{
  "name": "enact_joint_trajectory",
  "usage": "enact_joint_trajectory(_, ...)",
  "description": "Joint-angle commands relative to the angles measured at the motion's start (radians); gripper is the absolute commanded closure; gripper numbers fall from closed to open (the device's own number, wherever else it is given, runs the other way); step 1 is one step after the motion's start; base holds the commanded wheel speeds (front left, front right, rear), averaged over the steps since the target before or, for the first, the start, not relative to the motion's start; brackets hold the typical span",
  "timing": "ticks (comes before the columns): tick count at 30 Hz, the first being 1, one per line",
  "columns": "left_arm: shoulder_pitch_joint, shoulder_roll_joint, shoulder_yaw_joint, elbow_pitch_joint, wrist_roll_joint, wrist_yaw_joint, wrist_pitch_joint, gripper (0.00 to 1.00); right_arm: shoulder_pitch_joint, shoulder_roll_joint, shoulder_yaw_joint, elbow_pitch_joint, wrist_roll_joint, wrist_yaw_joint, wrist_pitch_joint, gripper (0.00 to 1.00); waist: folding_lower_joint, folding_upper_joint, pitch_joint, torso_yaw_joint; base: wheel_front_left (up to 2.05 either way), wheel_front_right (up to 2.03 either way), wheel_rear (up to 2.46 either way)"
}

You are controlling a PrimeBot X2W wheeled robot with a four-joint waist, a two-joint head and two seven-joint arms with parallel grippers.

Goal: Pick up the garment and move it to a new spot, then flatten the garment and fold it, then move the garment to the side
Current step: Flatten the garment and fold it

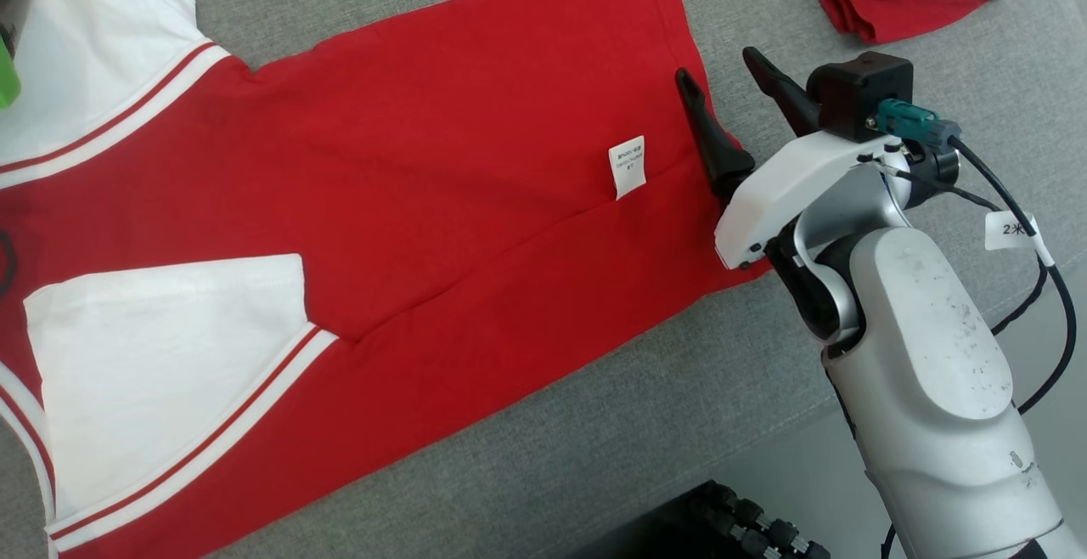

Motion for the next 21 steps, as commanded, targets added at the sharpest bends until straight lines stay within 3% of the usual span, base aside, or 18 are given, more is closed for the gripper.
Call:
enact_joint_trajectory(1,0.028,0.013,-0.007,0.01,0.004,0.007,0.014,0.31,-0.013,0.0,0.003,0.0,0.005,-0.001,-0.003,0.0,-0.0001,0.0,-0.001,0.002,0.0,0.0,0.0)
enact_joint_trajectory(2,0.027,0.013,-0.006,0.007,-0.001,0.007,0.015,0.71,-0.018,0.0,0.002,-0.003,0.005,-0.001,-0.005,0.0,-0.0001,0.0,-0.002,0.004,0.0,0.0,0.0)
enact_joint_trajectory(4,0.021,0.007,-0.004,-0.001,-0.006,0.002,0.004,1.0,-0.026,-0.003,-0.003,-0.006,0.002,-0.001,0.0,0.0,-0.0001,0.0,-0.009,0.011,0.0,0.0,0.0)
enact_joint_trajectory(13,-0.03,-0.051,-0.025,-0.034,-0.006,-0.027,-0.055,1.0,-0.135,-0.105,0.004,0.017,0.01,-0.002,0.124,0.0,-0.0001,0.0,-0.056,0.089,0.0,0.0,0.0)
enact_joint_trajectory(18,-0.059,-0.105,-0.037,-0.06,-0.025,-0.055,-0.09,1.0,-0.248,-0.184,0.034,0.103,0.044,-0.002,0.25,0.0,-0.0001,0.0,-0.06,0.162,0.0,0.0,0.0)
enact_joint_trajectory(21,-0.067,-0.128,-0.042,-0.077,-0.032,-0.065,-0.107,1.0,-0.293,-0.198,0.051,0.166,0.063,-0.001,0.291,0.0,-0.0001,0.0,-0.05,0.195,0.0,0.0,0.0)
